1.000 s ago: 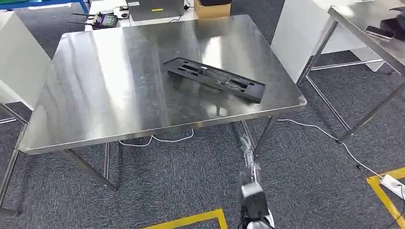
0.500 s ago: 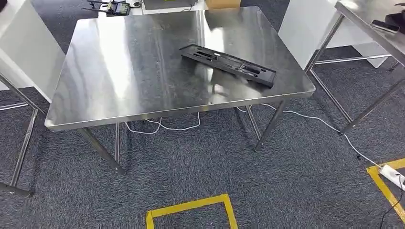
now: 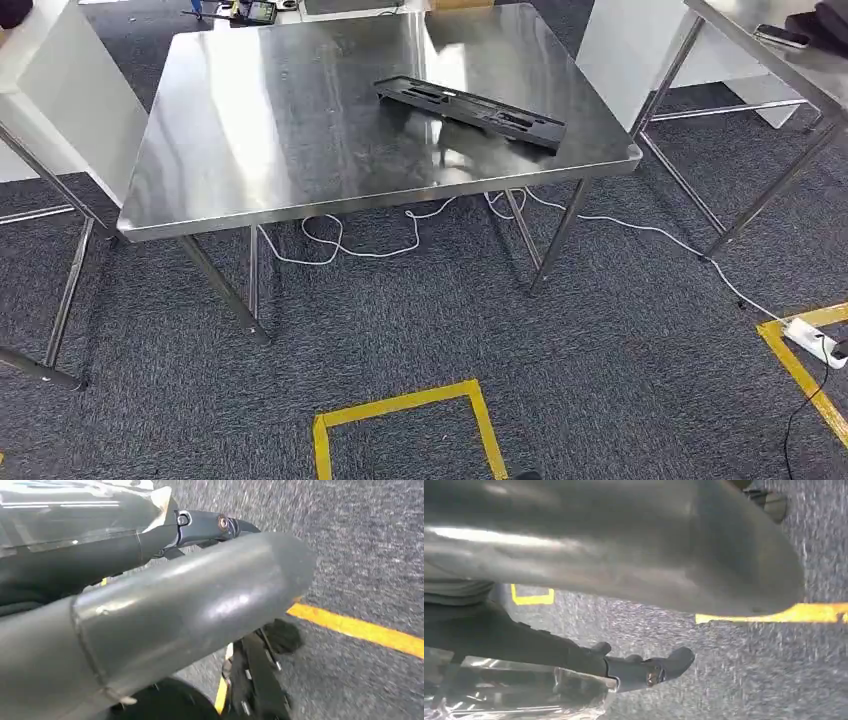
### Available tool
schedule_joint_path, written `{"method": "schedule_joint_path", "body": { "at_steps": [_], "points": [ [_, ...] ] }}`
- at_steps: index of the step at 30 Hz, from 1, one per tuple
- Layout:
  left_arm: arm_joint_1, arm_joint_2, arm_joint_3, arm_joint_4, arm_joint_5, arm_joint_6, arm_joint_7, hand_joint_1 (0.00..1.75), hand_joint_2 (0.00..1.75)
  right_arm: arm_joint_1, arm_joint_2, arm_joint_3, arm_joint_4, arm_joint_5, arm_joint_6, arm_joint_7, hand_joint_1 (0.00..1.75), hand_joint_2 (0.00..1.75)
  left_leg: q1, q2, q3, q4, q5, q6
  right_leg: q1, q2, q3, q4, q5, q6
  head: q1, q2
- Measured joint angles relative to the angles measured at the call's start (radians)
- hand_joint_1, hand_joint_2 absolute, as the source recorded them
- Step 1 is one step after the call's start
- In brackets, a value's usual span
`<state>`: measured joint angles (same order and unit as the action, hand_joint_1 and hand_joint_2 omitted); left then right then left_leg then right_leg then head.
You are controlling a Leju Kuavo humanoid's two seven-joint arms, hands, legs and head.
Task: Take the parts from the cabinet and place them on the table.
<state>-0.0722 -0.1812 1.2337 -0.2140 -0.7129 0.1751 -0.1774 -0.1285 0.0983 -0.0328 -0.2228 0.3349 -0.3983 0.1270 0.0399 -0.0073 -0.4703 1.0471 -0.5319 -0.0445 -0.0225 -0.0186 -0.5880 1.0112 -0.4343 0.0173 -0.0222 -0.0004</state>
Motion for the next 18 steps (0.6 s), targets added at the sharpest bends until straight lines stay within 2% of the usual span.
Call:
{"method": "schedule_joint_path", "body": {
  "at_steps": [1, 2, 3, 4, 5, 6, 7, 8, 9, 10, 11, 12, 13, 14, 15, 16, 17, 18],
  "points": [
    [-0.001, 0.002, -0.007, 0.000, -0.004, -0.004, 0.000, 0.00, 0.00, -0.001, 0.004, 0.005, 0.002, 0.004, -0.004, 0.000, 0.00, 0.00, -0.002, -0.002, 0.002, -0.021, -0.018, 0.021, 0.005, -0.002, -0.007, 0.005, 0.005, 0.007, 0.005, 0.000],
    [-0.002, 0.004, -0.011, 0.000, -0.013, -0.007, 0.000, 0.00, 0.00, -0.004, 0.005, 0.008, 0.004, 0.003, -0.010, 0.000, 0.00, 0.00, -0.005, -0.002, -0.008, -0.024, -0.022, 0.030, 0.008, -0.002, -0.012, 0.008, 0.014, 0.019, 0.004, 0.000],
    [-0.004, 0.005, -0.014, 0.000, -0.018, -0.008, 0.001, 0.00, 0.00, -0.003, 0.006, 0.009, 0.005, 0.002, -0.015, 0.001, 0.00, 0.00, -0.012, -0.002, -0.016, -0.020, -0.015, 0.045, 0.007, -0.002, -0.016, 0.003, 0.026, 0.034, 0.007, 0.000],
    [-0.003, 0.006, -0.016, 0.000, -0.023, -0.008, 0.002, 0.00, 0.00, 0.004, 0.006, 0.009, 0.009, -0.002, -0.017, 0.003, 0.00, 0.00, -0.016, 0.000, -0.033, -0.027, -0.003, 0.062, 0.014, -0.001, -0.024, -0.001, 0.038, 0.046, 0.009, 0.000],
    [-0.003, 0.006, -0.018, 0.001, -0.024, -0.009, 0.003, 0.00, 0.00, 0.008, 0.005, 0.009, 0.015, -0.005, -0.018, 0.004, 0.00, 0.00, -0.013, 0.009, -0.042, -0.032, 0.013, 0.083, 0.000, 0.002, -0.033, 0.013, 0.025, 0.046, 0.004, 0.000],
    [-0.006, 0.006, -0.025, 0.001, -0.031, -0.010, 0.005, 0.00, 0.00, 0.014, 0.004, 0.009, 0.016, -0.008, -0.019, 0.005, 0.00, 0.00, -0.017, 0.005, -0.059, -0.033, 0.025, 0.096, 0.002, 0.006, -0.047, 0.043, -0.029, 0.033, 0.005, 0.000],
    [-0.006, 0.010, -0.030, 0.001, -0.032, -0.010, 0.006, 0.00, 0.00, 0.021, 0.005, 0.009, 0.017, -0.013, -0.021, 0.008, 0.00, 0.00, -0.018, 0.007, -0.075, -0.033, 0.038, 0.106, 0.000, 0.007, -0.069, 0.097, -0.091, 0.022, 0.013, 0.000],
    [-0.006, 0.010, -0.033, 0.001, -0.034, -0.010, 0.008, 0.00, 0.00, 0.028, 0.006, 0.009, 0.019, -0.017, -0.025, 0.009, 0.00, 0.00, -0.020, 0.009, -0.092, -0.033, 0.054, 0.108, 0.000, 0.009, -0.087, 0.176, -0.152, 0.017, 0.015, 0.000],
    [-0.006, 0.011, -0.034, 0.001, -0.034, -0.010, 0.011, 0.00, 0.00, 0.033, 0.006, 0.009, 0.021, -0.018, -0.029, 0.012, 0.00, 0.00, -0.023, 0.010, -0.109, -0.032, 0.067, 0.108, 0.000, 0.010, -0.096, 0.245, -0.183, 0.019, 0.015, 0.000],
    [-0.006, 0.011, -0.037, 0.001, -0.036, -0.010, 0.015, 0.00, 0.00, 0.035, 0.004, 0.009, 0.022, -0.022, -0.034, 0.016, 0.00, 0.00, -0.025, 0.011, -0.128, -0.031, 0.081, 0.108, 0.000, 0.011, -0.097, 0.297, -0.183, 0.029, 0.016, 0.000],
    [-0.006, 0.011, -0.039, 0.001, -0.039, -0.009, 0.016, 0.00, 0.00, 0.039, 0.002, 0.009, 0.023, -0.025, -0.038, 0.018, 0.00, 0.00, -0.027, 0.011, -0.147, -0.031, 0.092, 0.106, 0.002, 0.013, -0.081, 0.316, -0.154, 0.045, 0.016, 0.000],
    [-0.006, 0.011, -0.040, 0.001, -0.042, -0.006, 0.016, 0.00, 0.00, 0.044, 0.000, 0.009, 0.024, -0.026, -0.041, 0.018, 0.00, 0.00, -0.029, 0.012, -0.163, -0.031, 0.104, 0.104, 0.003, 0.013, -0.050, 0.297, -0.116, 0.057, 0.016, 0.000],
    [-0.006, 0.011, -0.040, 0.001, -0.043, -0.002, 0.019, 0.00, 0.00, 0.048, -0.001, 0.008, 0.024, -0.029, -0.046, 0.022, 0.00, 0.00, -0.030, 0.013, -0.178, -0.031, 0.116, 0.101, 0.005, 0.014, -0.005, 0.254, -0.080, 0.064, 0.016, 0.000],
    [-0.006, 0.011, -0.041, 0.001, -0.044, 0.005, 0.023, 0.00, 0.00, 0.050, -0.003, 0.008, 0.025, -0.030, -0.050, 0.024, 0.00, 0.00, -0.032, 0.012, -0.182, -0.030, 0.130, 0.097, 0.010, 0.014, 0.058, 0.182, -0.074, 0.055, 0.016, 0.000],
    [-0.007, 0.008, -0.044, 0.002, -0.044, 0.008, 0.025, 0.00, 0.00, 0.050, -0.007, 0.007, 0.025, -0.030, -0.050, 0.025, 0.00, 0.00, -0.034, 0.014, -0.189, -0.029, 0.140, 0.093, 0.014, 0.014, 0.144, 0.073, -0.114, 0.031, 0.015, 0.000],
    [-0.007, 0.008, -0.047, 0.002, -0.045, 0.011, 0.026, 0.00, 0.00, 0.049, -0.008, 0.007, 0.025, -0.030, -0.051, 0.025, 0.00, 0.00, -0.038, 0.014, -0.191, -0.024, 0.149, 0.087, 0.027, 0.014, 0.218, -0.053, -0.145, 0.020, 0.019, 0.000],
    [-0.007, 0.008, -0.047, 0.002, -0.045, 0.011, 0.026, 0.00, 0.00, 0.047, -0.008, 0.007, 0.025, -0.030, -0.051, 0.025, 0.00, 0.00, -0.041, 0.018, -0.196, -0.024, 0.161, 0.082, 0.026, 0.014, 0.220, -0.083, -0.166, 0.015, 0.017, 0.000],
    [-0.009, 0.008, -0.048, 0.002, -0.046, 0.011, 0.027, 0.00, 0.00, 0.047, -0.008, 0.007, 0.025, -0.031, -0.051, 0.027, 0.00, 0.00, -0.038, 0.020, -0.196, -0.030, 0.171, 0.078, 0.028, 0.016, 0.213, -0.076, -0.163, 0.011, 0.012, 0.000]
  ]
}}
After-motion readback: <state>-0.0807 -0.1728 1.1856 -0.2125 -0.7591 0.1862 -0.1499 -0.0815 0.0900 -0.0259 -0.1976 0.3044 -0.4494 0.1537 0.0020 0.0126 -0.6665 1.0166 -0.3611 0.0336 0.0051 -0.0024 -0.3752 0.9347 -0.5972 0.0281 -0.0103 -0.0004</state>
